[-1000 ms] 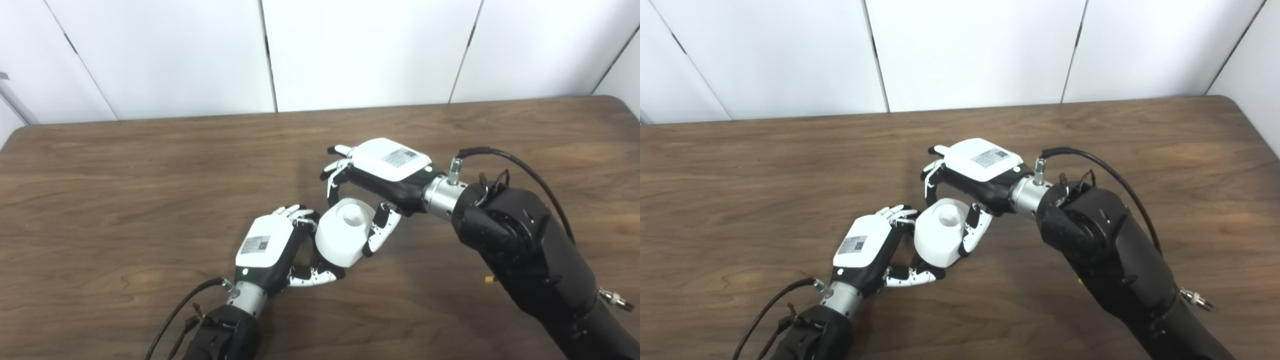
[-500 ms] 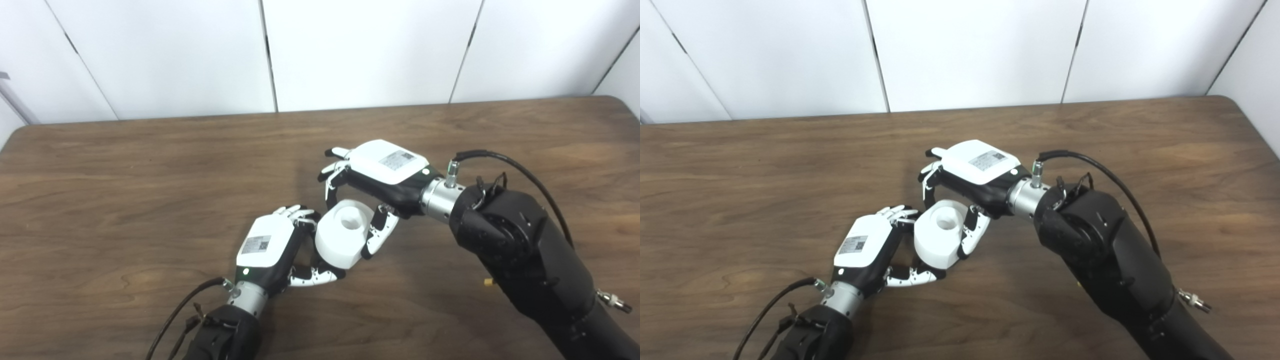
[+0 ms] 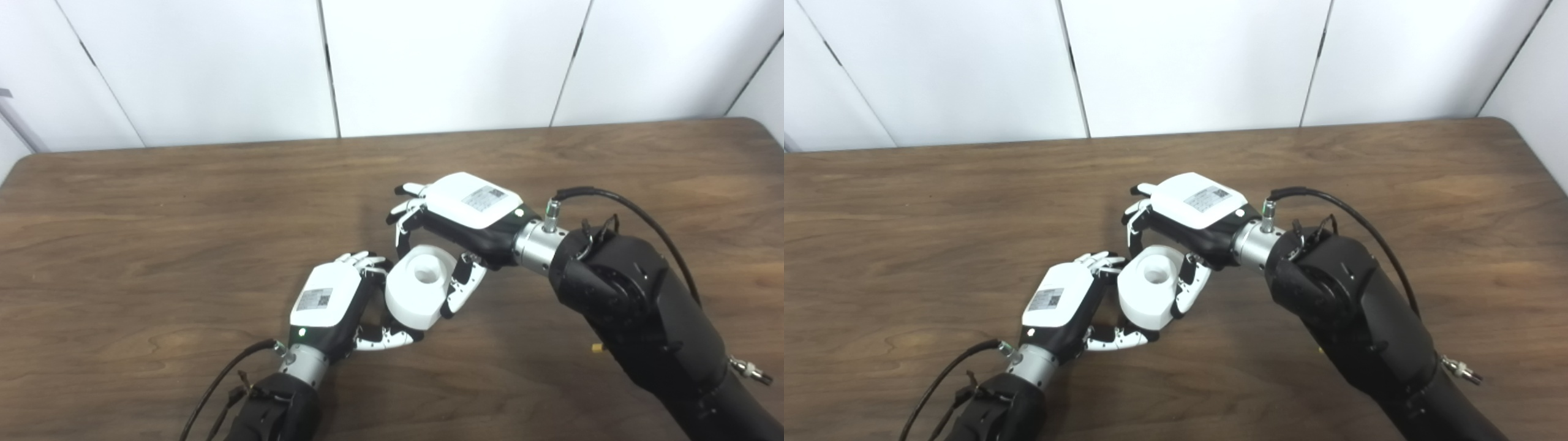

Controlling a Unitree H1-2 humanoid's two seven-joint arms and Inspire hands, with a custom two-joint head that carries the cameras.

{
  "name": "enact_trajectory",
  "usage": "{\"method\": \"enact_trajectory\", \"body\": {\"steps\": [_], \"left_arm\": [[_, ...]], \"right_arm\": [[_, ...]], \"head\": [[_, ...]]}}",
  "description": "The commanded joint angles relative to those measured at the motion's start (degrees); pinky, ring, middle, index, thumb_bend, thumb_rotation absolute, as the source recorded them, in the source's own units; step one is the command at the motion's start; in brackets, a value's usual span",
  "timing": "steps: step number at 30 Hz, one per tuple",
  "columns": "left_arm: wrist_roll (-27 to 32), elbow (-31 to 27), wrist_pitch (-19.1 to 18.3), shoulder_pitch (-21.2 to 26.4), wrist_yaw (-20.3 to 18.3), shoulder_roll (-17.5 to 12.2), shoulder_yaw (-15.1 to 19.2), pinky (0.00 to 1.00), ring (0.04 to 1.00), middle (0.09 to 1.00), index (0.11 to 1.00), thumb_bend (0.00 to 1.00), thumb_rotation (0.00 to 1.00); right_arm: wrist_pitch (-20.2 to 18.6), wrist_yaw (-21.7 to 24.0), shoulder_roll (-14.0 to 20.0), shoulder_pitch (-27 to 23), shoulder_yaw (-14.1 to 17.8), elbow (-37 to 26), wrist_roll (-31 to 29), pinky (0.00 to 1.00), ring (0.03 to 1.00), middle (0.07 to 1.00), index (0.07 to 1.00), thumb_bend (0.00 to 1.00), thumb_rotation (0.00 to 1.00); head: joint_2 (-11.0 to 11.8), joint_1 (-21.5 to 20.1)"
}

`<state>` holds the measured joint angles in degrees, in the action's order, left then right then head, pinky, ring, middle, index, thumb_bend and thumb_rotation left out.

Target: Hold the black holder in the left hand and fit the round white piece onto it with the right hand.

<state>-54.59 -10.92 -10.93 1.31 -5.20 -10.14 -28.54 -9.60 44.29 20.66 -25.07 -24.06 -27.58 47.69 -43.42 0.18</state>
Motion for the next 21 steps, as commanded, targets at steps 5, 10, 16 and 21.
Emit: {"method": "enact_trajectory", "body": {"steps": [5,10,16,21], "left_arm": [[-1.28,4.11,-1.73,-2.08,-5.16,0.14,-2.75,0.88,0.881,0.807,0.489,0.52,0.06],[-1.65,3.86,-1.89,-2.2,-5.33,0.2,-2.84,0.88,0.878,0.806,0.489,0.52,0.06],[-1.59,4.05,-1.96,-2.17,-5.07,0.34,-2.85,0.88,0.875,0.807,0.489,0.52,0.06],[-1.78,3.76,-2.23,-2.16,-5.5,0.3,-3.01,0.88,0.876,0.808,0.489,0.52,0.06]], "right_arm": [[1.24,-0.43,-0.51,-0.02,-0.62,1.55,0.37,0.92,0.965,0.841,0.484,0.52,0.13],[1.72,-0.99,-0.8,-0.03,-0.77,2.29,0.58,0.92,0.964,0.842,0.484,0.52,0.14],[1.9,-1.82,-1.38,-0.24,-0.87,3.72,0.86,0.91,0.961,0.835,0.484,0.52,0.14],[2.43,-2.3,-1.39,-0.35,-1.21,4.66,1.18,0.91,0.96,0.833,0.484,0.52,0.14]], "head": [[-0.08,0.12],[-0.28,0.16],[-0.36,0.25],[-0.43,0.25]]}}
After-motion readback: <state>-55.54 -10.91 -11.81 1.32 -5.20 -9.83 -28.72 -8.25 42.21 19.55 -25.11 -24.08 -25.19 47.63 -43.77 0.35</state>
